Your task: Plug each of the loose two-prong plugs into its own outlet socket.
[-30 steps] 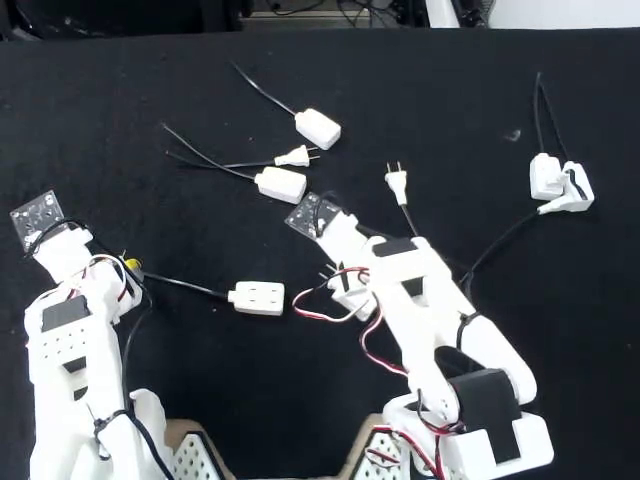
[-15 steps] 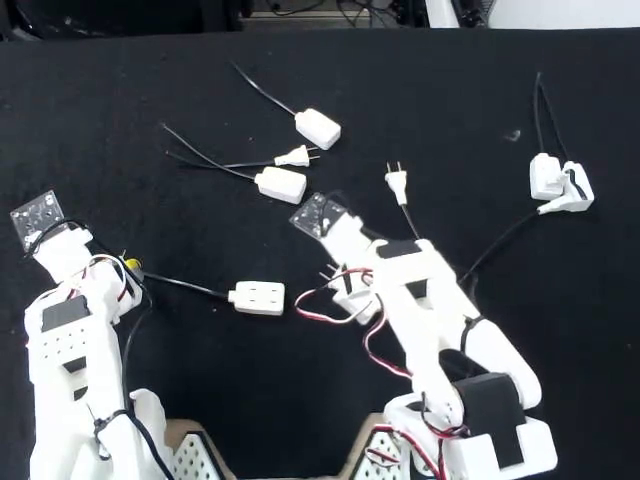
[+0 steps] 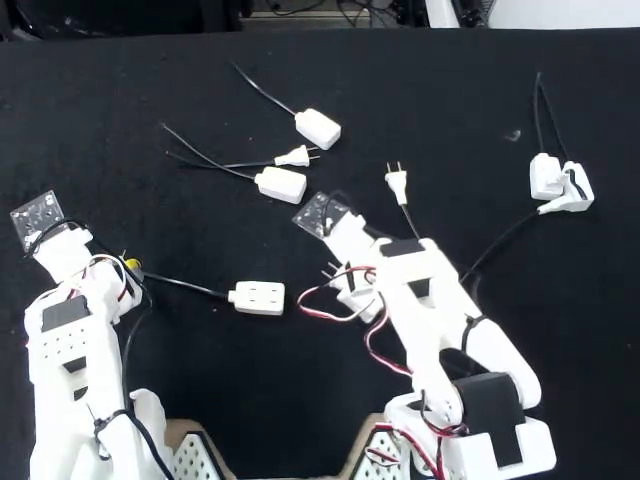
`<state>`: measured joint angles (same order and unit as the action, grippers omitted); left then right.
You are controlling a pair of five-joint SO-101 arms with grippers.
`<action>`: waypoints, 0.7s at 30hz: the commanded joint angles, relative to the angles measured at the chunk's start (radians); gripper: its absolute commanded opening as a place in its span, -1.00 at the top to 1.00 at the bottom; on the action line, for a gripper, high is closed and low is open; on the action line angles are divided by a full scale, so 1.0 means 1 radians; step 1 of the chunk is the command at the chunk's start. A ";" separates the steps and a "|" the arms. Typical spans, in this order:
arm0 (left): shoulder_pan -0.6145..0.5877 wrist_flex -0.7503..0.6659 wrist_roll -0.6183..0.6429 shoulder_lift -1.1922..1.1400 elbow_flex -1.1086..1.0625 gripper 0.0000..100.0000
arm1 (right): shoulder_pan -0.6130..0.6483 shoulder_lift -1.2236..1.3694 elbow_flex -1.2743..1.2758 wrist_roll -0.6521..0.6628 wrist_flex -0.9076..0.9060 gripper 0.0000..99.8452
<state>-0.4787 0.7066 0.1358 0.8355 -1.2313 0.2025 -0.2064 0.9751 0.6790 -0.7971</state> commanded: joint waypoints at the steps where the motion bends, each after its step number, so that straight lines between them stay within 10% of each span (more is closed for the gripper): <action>1: 0.008 -0.021 0.003 0.011 0.004 0.57 | -0.002 -0.035 -0.008 0.008 -0.012 0.98; 10: 0.010 -0.021 0.008 0.021 0.015 0.57 | 0.270 -0.529 -0.182 -0.035 -0.330 0.98; 21: 0.147 0.354 0.008 0.020 0.475 0.57 | 0.457 -0.487 -0.101 -0.147 0.025 0.98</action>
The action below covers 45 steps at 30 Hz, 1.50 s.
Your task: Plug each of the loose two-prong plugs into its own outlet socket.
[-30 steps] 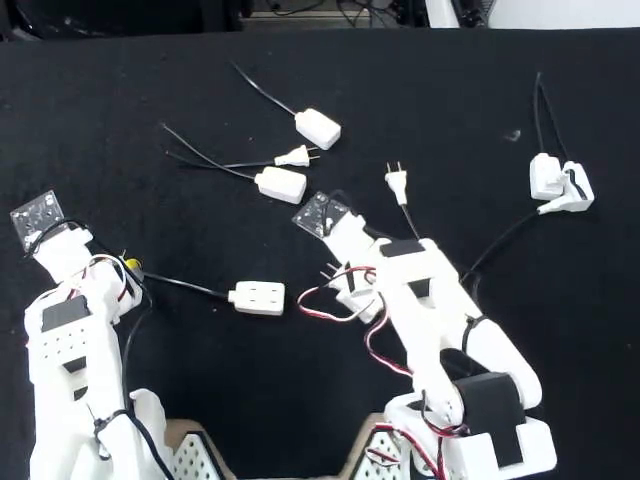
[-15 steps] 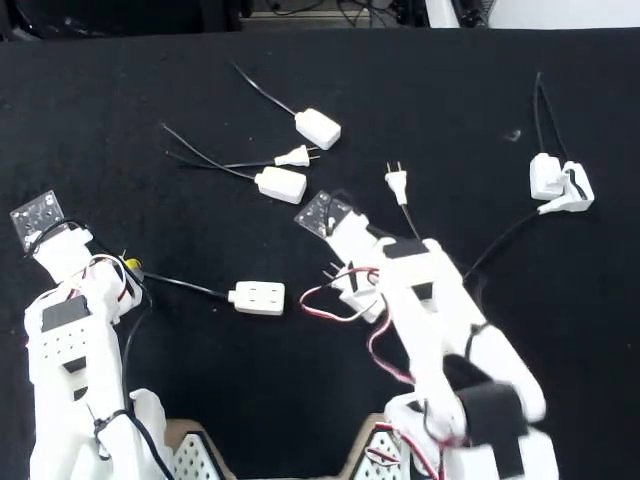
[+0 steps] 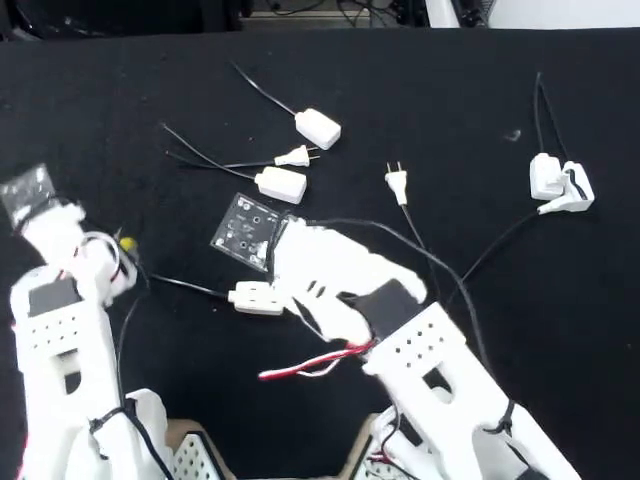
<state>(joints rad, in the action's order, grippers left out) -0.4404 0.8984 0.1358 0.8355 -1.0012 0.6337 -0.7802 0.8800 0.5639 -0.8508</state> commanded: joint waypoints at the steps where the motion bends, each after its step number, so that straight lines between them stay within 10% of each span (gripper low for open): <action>1: 0.156 0.192 0.008 0.015 0.280 0.57 | 0.031 0.110 -0.002 -0.078 0.103 0.98; 6: 0.346 0.195 0.012 0.021 0.328 0.57 | 0.031 0.191 0.054 -0.350 0.261 0.98; 17: 0.547 0.192 0.014 0.021 0.315 0.57 | 0.031 0.202 0.110 -0.341 0.331 0.98; 45: 0.524 -0.094 0.008 0.023 -0.025 0.57 | 0.043 0.194 0.077 -0.350 0.253 0.98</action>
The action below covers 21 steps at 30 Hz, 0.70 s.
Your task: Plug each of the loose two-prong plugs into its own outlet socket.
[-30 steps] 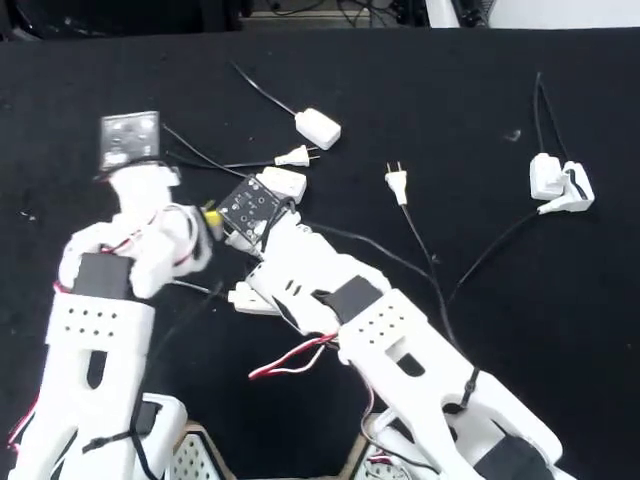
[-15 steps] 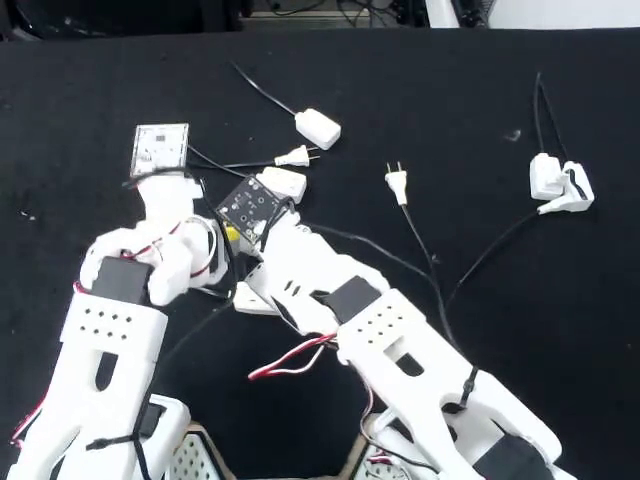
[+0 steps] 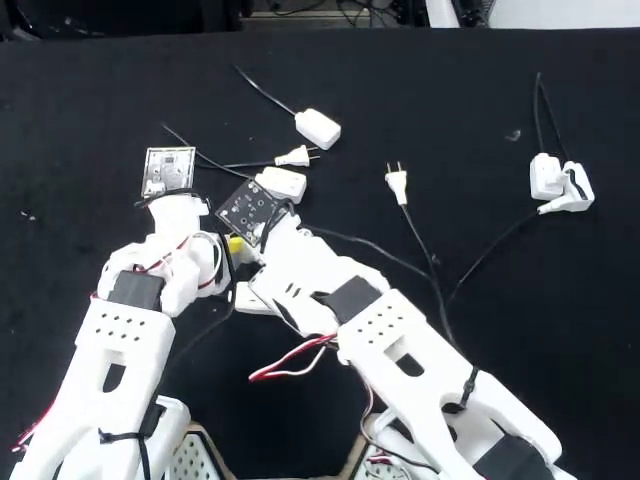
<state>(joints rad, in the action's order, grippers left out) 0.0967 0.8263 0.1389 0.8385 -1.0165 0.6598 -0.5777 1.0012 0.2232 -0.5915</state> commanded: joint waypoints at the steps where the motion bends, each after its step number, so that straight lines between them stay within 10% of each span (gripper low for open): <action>1: -0.013 -0.029 0.005 0.020 -0.018 0.57 | 0.023 -0.008 -0.045 -0.009 -0.008 0.98; 13: -0.022 -0.126 0.002 0.020 -0.114 0.57 | 0.058 -0.101 -0.051 -0.005 -0.069 0.98; 21: -0.271 0.069 0.002 0.020 0.028 0.57 | 0.025 -0.104 -0.084 0.046 -0.157 0.98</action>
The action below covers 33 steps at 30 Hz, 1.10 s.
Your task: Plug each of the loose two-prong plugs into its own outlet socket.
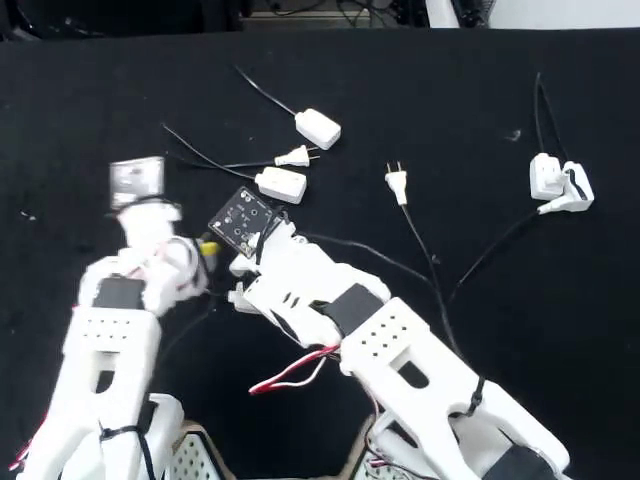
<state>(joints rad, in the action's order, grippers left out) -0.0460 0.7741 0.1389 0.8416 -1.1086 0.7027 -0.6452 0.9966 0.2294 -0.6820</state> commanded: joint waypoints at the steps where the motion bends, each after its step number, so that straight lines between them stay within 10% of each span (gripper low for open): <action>1: -0.160 0.161 0.000 0.017 0.127 0.57 | -0.031 -0.033 -0.110 0.066 -0.115 0.98; 12: -0.243 0.046 -0.083 0.015 -0.130 0.58 | 0.112 -0.031 -0.229 0.325 -0.557 0.98; 25: -0.242 0.049 -0.021 0.015 -0.131 0.57 | 0.002 0.044 -0.133 0.325 -0.359 0.98; 33: -0.206 0.325 -0.450 0.011 0.142 0.58 | -0.184 -0.097 -0.321 0.328 -0.612 0.98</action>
<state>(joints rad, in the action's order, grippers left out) -0.2808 0.9981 -0.0529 0.8416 -1.1208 0.6091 -0.6636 0.7756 0.5470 -1.2190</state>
